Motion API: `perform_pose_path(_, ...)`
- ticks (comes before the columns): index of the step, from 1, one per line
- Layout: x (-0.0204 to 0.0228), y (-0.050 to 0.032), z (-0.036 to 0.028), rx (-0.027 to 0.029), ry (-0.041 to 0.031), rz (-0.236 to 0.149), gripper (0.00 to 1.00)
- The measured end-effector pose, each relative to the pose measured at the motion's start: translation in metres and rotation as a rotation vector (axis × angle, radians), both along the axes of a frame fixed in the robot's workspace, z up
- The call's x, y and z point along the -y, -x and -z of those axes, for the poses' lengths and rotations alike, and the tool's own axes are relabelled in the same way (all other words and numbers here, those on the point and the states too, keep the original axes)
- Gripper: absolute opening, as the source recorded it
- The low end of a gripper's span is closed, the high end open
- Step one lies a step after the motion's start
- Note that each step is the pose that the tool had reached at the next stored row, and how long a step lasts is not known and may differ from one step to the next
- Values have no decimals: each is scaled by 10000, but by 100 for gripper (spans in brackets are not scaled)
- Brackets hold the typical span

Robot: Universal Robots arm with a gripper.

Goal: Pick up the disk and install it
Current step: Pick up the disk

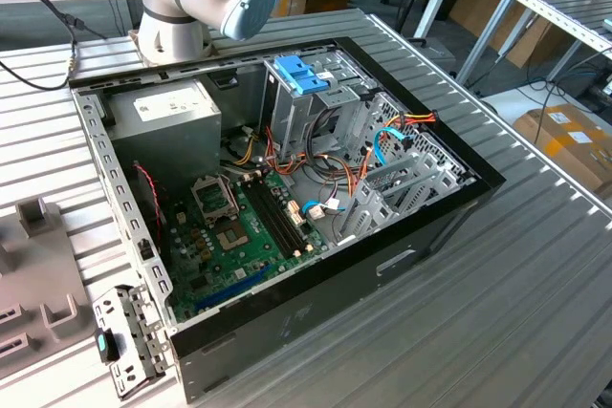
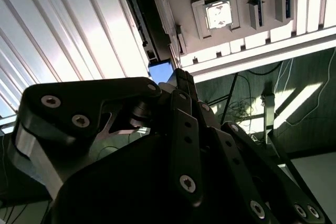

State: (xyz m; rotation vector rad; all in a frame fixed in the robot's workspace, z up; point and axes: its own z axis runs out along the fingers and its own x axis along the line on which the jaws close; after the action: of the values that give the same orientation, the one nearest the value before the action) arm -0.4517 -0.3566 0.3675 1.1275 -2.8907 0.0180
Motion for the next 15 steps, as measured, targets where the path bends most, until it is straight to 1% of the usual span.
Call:
perform_pose_path(3,0,0,-6,1,1,-42,11)
perform_pose_path(5,0,0,-7,1,1,-177,11)
perform_pose_path(6,0,0,-8,1,2,-463,11)
perform_pose_path(11,0,0,-8,6,0,-1294,11)
perform_pose_path(12,0,0,-8,9,0,-1556,11)
perform_pose_path(15,0,0,-8,19,-1,-2027,11)
